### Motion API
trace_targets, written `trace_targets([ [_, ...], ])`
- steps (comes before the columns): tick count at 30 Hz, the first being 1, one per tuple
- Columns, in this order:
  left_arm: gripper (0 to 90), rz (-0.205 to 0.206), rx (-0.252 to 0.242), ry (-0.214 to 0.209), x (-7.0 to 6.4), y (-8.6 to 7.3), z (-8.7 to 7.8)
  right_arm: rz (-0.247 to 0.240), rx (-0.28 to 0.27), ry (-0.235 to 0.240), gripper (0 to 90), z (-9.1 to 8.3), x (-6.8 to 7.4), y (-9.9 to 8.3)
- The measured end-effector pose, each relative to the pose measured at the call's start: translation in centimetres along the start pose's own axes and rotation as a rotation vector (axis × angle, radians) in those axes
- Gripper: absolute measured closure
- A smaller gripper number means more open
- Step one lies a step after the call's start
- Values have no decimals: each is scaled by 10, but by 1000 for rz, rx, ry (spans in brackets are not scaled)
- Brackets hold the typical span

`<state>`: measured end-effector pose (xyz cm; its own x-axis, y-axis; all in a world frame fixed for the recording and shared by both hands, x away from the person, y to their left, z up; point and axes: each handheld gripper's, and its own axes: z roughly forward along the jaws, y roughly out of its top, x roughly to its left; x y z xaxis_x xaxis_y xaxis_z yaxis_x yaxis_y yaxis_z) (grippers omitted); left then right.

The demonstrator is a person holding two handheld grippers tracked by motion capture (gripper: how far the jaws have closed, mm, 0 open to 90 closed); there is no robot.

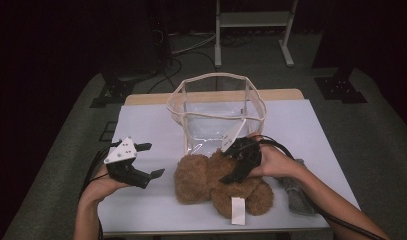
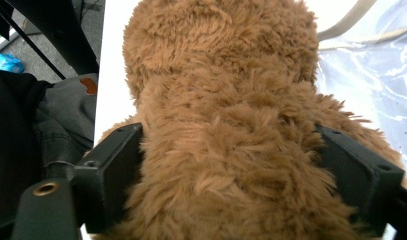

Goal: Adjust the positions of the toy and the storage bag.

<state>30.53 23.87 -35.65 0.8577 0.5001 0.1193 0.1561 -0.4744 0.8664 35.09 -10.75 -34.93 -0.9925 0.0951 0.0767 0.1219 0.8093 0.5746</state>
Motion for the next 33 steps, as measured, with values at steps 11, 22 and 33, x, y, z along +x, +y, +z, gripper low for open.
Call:
trace_targets([
  [11,73,1,4,-3,0,-2,2,13,2,0,126,8,0,-10],
  [22,73,-3,10,-4,1,-3,3,20,5,11,113,14,0,-14],
  [33,73,-5,12,-5,1,-4,4,17,28,9,213,17,0,-18],
])
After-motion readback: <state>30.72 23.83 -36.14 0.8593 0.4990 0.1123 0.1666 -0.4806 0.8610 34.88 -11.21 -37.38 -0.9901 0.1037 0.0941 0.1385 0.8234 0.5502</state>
